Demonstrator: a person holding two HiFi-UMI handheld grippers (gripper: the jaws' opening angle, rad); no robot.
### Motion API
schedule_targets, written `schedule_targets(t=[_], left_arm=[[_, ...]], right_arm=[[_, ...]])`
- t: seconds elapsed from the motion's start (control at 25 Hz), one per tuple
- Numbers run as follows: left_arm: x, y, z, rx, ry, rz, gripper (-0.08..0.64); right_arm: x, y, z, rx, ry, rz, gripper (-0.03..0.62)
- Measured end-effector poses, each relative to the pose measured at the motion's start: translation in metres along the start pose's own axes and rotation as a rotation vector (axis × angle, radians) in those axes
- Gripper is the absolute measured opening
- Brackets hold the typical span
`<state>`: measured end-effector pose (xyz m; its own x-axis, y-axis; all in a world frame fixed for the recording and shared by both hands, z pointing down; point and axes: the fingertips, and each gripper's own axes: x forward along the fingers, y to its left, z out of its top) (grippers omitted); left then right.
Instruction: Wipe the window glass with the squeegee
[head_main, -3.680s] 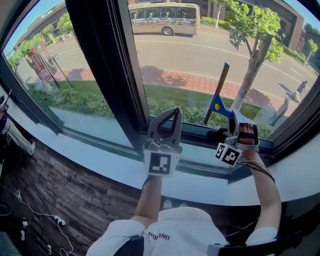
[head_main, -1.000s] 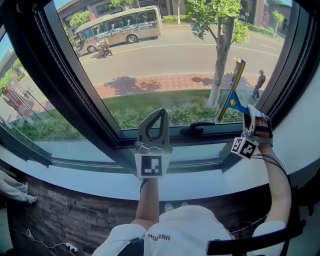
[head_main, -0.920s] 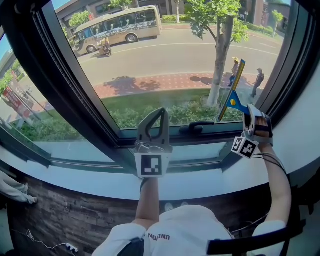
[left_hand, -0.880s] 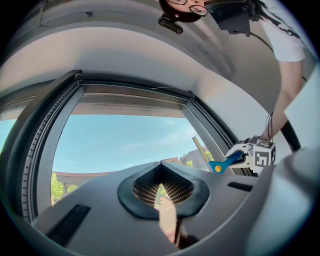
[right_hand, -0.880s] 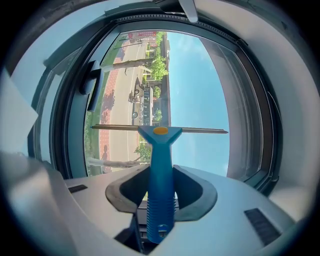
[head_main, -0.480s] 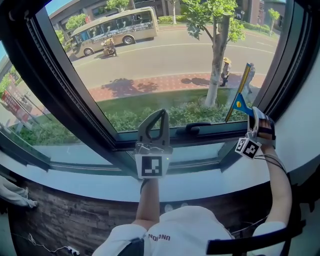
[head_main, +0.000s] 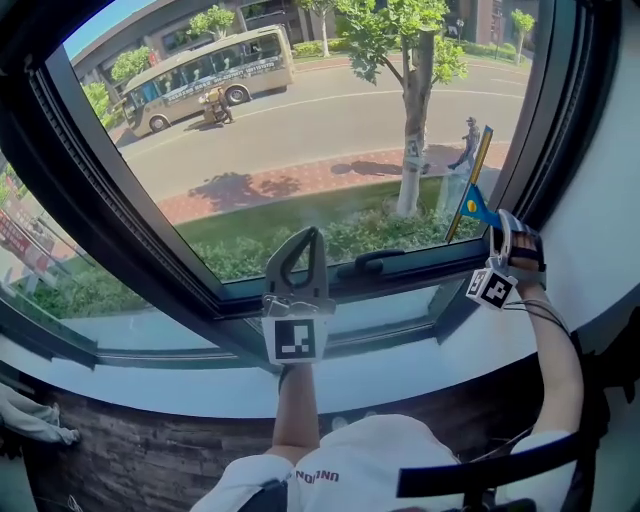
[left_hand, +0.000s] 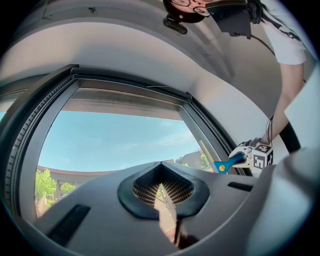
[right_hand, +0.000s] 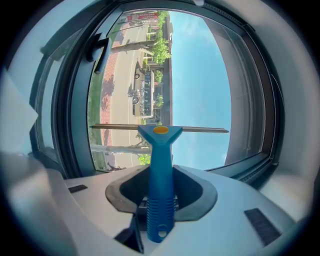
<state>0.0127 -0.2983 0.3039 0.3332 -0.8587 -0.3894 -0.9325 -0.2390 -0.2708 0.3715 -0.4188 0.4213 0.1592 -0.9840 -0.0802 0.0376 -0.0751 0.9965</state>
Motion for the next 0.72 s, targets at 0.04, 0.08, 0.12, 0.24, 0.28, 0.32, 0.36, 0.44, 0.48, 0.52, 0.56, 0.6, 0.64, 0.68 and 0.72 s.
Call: schedule_targets(t=[0.04,0.08,0.12,0.24,0.28,0.32,0.36,0.44,0.48,0.52,0.56,0.6,0.64,0.68,0.72], left_arm=[[0.001,0.001,-0.001,-0.005,0.003,0.004,-0.002],[0.001,0.002,-0.001,-0.008,0.005,0.008,-0.002],[0.002,0.004,-0.001,-0.008,0.004,0.012,-0.002],[0.003,0.007,0.004,-0.006,-0.006,0.019,-0.002],[0.004,0.007,0.005,-0.006,-0.008,0.019,-0.002],[0.004,0.006,0.005,-0.006,-0.009,0.018,-0.002],[0.005,0.006,0.006,-0.007,-0.011,0.016,-0.002],[0.006,0.005,0.008,-0.013,-0.015,0.015,-0.002],[0.006,0.004,0.009,-0.014,-0.017,0.014,-0.002],[0.005,0.003,0.010,-0.013,-0.018,0.012,-0.002],[0.005,0.002,0.011,-0.012,-0.018,0.009,-0.002],[0.005,0.001,0.011,-0.011,-0.017,0.006,-0.002],[0.004,0.000,0.011,-0.011,-0.017,0.004,-0.002],[0.004,0.000,0.010,-0.011,-0.016,0.003,-0.002],[0.004,0.000,0.010,-0.012,-0.017,0.004,-0.002]], right_arm=[[0.001,-0.001,0.000,-0.003,-0.001,-0.003,0.149],[0.003,-0.002,0.001,-0.005,-0.003,-0.005,0.149],[0.004,-0.003,0.001,-0.008,-0.005,-0.007,0.149],[0.004,-0.007,0.001,-0.017,-0.005,-0.007,0.149],[0.004,-0.008,0.000,-0.022,-0.003,-0.008,0.149],[0.004,-0.008,-0.003,-0.026,0.002,-0.009,0.149],[0.004,-0.008,-0.005,-0.029,0.007,-0.008,0.149],[0.004,-0.008,-0.010,-0.033,0.018,-0.005,0.149],[0.004,-0.008,-0.012,-0.034,0.025,-0.002,0.149],[0.003,-0.008,-0.014,-0.033,0.032,0.001,0.149],[0.003,-0.008,-0.017,-0.032,0.041,0.004,0.149],[0.002,-0.008,-0.021,-0.030,0.050,0.006,0.149],[0.002,-0.008,-0.024,-0.030,0.059,0.007,0.149],[0.003,-0.007,-0.027,-0.030,0.067,0.007,0.149],[0.004,-0.007,-0.030,-0.030,0.075,0.008,0.149]])
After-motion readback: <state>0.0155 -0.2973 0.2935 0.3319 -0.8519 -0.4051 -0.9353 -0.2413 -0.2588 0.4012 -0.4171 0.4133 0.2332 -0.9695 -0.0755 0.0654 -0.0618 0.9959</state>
